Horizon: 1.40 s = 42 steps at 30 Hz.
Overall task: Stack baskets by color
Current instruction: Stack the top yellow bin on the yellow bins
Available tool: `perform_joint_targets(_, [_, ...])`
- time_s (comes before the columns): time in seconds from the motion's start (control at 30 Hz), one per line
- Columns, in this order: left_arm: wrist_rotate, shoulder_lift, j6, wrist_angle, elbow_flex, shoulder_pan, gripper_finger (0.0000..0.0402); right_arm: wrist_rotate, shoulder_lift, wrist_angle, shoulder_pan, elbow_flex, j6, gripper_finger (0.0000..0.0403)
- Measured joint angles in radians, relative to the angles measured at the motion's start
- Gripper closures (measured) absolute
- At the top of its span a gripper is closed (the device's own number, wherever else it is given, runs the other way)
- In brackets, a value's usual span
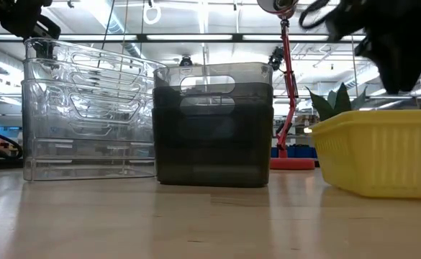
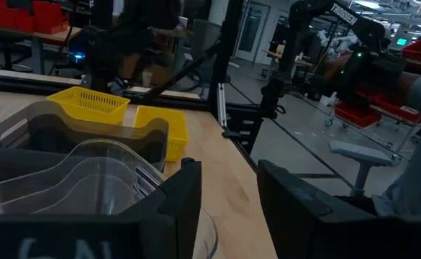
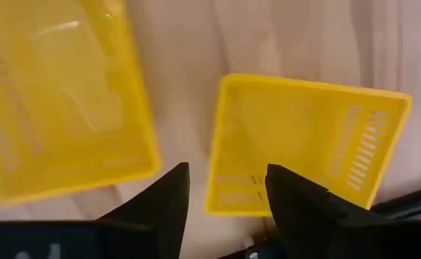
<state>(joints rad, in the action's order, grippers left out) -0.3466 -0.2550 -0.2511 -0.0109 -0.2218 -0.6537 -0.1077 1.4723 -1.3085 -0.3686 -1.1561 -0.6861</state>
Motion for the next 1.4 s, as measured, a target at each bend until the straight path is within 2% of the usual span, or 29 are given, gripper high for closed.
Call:
perform_joint_targets(0.1, [0.0,0.0,0.0,0.0,0.0,0.0,0.026,0.002,0.0,0.034,0.063,0.041,0.018,0.022])
perform_joint_targets(0.33, [0.0,0.0,-0.003,0.0,0.0,0.0,0.026,0.081,0.001,0.12,0.2,0.114,0.067,0.0226])
perform_joint_targets(0.5, [0.0,0.0,-0.006,0.0,0.0,0.0,0.026,0.112,0.001,0.259,0.225,0.148,0.059,0.0226])
perform_joint_targets(0.63, [0.0,0.0,-0.007,0.0,0.0,0.0,0.026,0.072,0.001,0.256,0.226,0.148,0.051,0.0221])
perform_joint_targets(0.8, [0.0,0.0,-0.008,0.0,0.0,0.0,0.026,0.069,0.001,0.166,0.288,0.143,-0.054,0.0218])
perform_joint_targets(0.9, [0.0,0.0,-0.008,0.0,0.0,0.0,0.026,0.013,0.001,0.171,0.332,0.151,-0.15,0.0218])
perform_joint_targets(1.03, [0.0,0.0,-0.008,0.001,0.0,0.0,0.026,0.015,0.001,0.194,0.371,0.173,-0.181,0.0218])
perform_joint_targets(1.4, [0.015,0.0,-0.008,0.028,0.0,-0.001,0.026,0.05,0.001,0.298,0.375,0.253,-0.264,0.0217])
